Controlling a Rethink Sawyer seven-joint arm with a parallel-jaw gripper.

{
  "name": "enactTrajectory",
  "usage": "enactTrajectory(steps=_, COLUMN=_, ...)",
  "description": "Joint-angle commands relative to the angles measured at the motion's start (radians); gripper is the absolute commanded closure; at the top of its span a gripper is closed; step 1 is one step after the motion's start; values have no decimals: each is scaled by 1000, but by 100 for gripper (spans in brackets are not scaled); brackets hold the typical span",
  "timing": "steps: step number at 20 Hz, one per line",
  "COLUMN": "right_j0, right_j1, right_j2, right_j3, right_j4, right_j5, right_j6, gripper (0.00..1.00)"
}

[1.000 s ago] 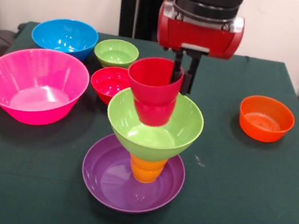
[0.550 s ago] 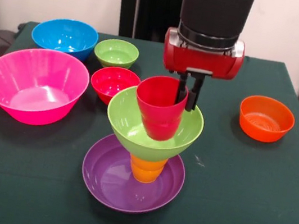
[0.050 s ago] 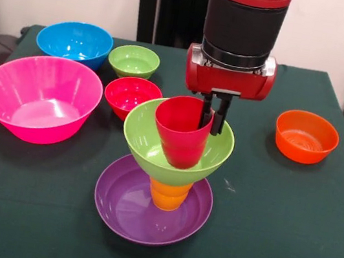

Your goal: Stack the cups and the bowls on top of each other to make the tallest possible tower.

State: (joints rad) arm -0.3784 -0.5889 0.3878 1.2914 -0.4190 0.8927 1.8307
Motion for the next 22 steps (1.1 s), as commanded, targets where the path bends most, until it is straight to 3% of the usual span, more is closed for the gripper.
enactTrajectory(steps=1, right_j0=-23, right_j1=42, right_j2=67, right_j3=17, right_j4=-87, right_j5=-16, right_j6=-269, gripper=100)
enactTrajectory(steps=22, right_j0=-33, right_j1=47, right_j2=94, right_j3=31, right_j4=-98, right_j5=28, right_j6=-246, gripper=100)
